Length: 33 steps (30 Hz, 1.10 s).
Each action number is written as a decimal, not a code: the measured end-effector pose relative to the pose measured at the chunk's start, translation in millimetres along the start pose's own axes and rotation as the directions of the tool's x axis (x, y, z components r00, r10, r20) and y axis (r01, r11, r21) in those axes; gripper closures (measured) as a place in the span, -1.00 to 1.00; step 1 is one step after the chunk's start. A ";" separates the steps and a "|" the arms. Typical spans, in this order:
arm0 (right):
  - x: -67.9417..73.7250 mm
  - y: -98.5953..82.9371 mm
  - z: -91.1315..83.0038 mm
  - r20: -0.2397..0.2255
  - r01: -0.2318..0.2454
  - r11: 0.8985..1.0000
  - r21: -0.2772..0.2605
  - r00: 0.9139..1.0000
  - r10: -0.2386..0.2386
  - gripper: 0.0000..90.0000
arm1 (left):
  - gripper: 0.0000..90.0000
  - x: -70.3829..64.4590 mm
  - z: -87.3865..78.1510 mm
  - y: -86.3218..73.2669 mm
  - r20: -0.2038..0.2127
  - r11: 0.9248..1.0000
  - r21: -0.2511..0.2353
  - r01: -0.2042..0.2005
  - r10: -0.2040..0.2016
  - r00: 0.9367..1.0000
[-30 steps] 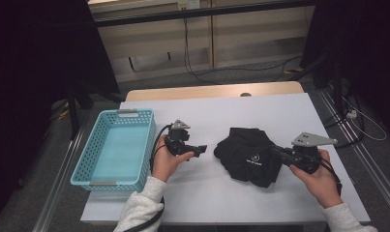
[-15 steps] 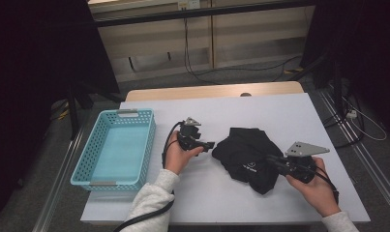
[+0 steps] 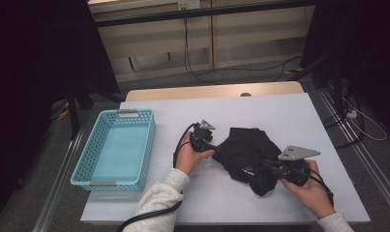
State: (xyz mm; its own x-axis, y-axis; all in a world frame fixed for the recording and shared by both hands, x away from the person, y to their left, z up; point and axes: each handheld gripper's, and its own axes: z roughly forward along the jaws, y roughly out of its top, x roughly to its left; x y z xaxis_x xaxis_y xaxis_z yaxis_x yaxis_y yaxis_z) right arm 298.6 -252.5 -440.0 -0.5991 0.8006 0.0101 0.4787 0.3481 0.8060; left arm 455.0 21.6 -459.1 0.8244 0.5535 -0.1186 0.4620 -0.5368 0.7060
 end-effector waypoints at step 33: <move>11.2 16.9 30.8 -0.030 0.067 0.998 0.020 0.997 -0.067 0.92 | 1.00 26.2 -83.3 -17.9 -0.105 0.977 -0.071 0.202 -0.208 0.972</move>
State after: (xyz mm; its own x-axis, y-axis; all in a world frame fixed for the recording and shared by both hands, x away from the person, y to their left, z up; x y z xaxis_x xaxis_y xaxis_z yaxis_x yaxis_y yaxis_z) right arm 319.8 -222.6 -444.5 -0.6485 0.7607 -0.0263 0.4499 0.4109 0.7929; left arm 441.1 98.7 -416.6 0.6710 0.7169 -0.1892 0.5942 -0.3673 0.7155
